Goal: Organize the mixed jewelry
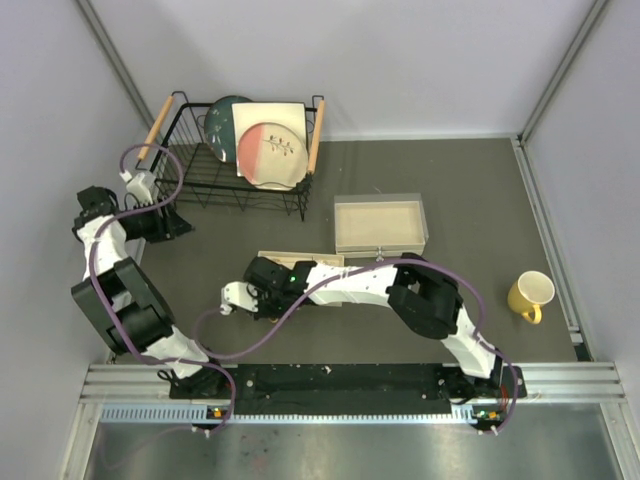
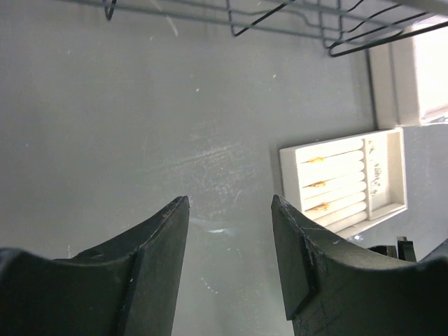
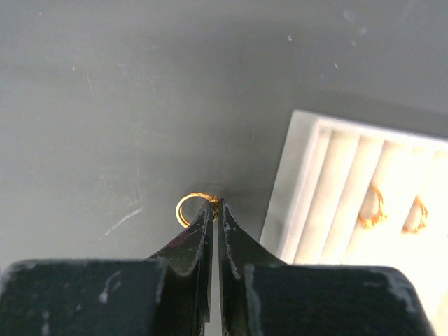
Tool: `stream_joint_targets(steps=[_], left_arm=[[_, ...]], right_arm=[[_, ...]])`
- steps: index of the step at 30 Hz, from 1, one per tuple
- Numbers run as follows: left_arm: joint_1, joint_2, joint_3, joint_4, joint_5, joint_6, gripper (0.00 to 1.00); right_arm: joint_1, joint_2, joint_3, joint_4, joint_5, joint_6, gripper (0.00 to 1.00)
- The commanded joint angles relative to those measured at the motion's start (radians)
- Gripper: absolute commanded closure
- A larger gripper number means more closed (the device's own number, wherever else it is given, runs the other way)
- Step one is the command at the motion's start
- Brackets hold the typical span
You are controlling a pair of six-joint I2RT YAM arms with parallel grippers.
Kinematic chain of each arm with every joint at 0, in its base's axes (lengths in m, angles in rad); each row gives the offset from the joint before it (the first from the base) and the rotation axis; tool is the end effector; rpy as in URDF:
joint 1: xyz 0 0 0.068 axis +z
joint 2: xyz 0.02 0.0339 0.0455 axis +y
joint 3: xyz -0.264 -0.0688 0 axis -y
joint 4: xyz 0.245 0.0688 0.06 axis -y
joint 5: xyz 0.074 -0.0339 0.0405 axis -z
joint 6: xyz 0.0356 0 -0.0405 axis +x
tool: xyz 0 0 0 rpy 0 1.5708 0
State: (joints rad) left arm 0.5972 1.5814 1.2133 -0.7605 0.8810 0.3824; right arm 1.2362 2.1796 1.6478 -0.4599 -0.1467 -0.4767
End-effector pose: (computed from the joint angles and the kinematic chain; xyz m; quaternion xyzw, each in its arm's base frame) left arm 0.2754 0.1541 0.2579 -0.0016 0.8875 -0.2738 0.3708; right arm 0.1502 0.4479 0.1661 -0.7358 0.6104 0.1708 0.2384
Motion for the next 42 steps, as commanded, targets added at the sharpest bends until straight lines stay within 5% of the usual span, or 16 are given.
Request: stream_joint_targets(steps=[1,8,17,26,32,42], left_arm=[[0.016,0.008,0.069,-0.003,0.16,-0.043,0.44],[0.021,-0.024,0.062,0.118,0.292,-0.204,0.44],[-0.033,-0.263,-0.075,0.389,0.343,-0.513,0.45],[-0.451,-0.501,-0.187,0.571,0.084,-0.654,0.47],[-0.646,-0.506,-0.184,0.628,-0.077,-0.706,0.49],[-0.766,-0.483,-0.261,0.753,-0.237,-0.809,0.56]], right_arm=[[-0.021,-0.147,-0.028,0.006,0.055,0.093,1.0],[-0.066,-0.288,-0.08,-0.005,0.128,0.174,1.0],[-0.17,-0.408,0.016,-0.036,0.314,0.291,1.0],[-0.244,-0.428,0.204,-0.082,0.501,0.45,1.0],[-0.262,-0.44,0.228,-0.088,0.515,0.515,1.0],[-0.282,-0.451,0.236,-0.111,0.493,0.592,1.0]])
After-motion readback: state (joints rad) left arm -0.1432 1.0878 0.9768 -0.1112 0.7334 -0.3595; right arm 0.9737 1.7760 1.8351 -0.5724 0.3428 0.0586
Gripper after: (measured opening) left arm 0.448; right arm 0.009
